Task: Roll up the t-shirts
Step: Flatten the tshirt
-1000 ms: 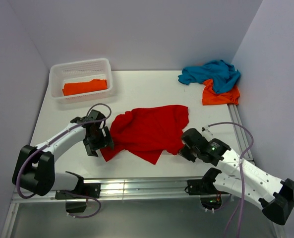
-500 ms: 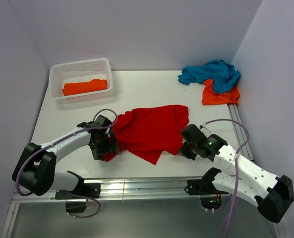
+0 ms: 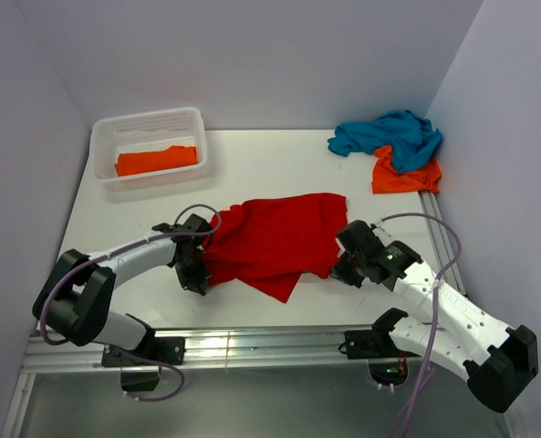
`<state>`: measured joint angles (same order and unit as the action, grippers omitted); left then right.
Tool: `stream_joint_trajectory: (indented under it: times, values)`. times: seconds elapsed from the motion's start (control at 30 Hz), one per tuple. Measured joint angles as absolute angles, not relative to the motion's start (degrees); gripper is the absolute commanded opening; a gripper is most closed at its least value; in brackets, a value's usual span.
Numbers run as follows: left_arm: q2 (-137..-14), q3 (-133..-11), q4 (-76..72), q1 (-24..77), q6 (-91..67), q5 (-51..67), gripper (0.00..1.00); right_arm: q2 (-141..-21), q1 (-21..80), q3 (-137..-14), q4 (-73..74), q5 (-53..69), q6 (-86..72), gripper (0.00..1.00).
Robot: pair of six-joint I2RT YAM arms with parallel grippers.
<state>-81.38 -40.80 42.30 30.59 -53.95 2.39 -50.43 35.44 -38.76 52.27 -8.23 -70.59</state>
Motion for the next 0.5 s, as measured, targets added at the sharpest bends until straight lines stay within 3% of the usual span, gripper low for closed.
stream_joint_trajectory:
  times: [0.23,0.5]
  values:
    - [-83.7,-45.9,47.2,31.7,-53.7,-1.8,0.0,-53.9,29.1,-47.2,54.0,-6.3,-64.3,0.0]
    - [-83.7,-68.9,57.8,29.6,-51.4,-9.6,0.0,-66.7,16.3,-68.3,59.7,2.8,-50.6,0.0]
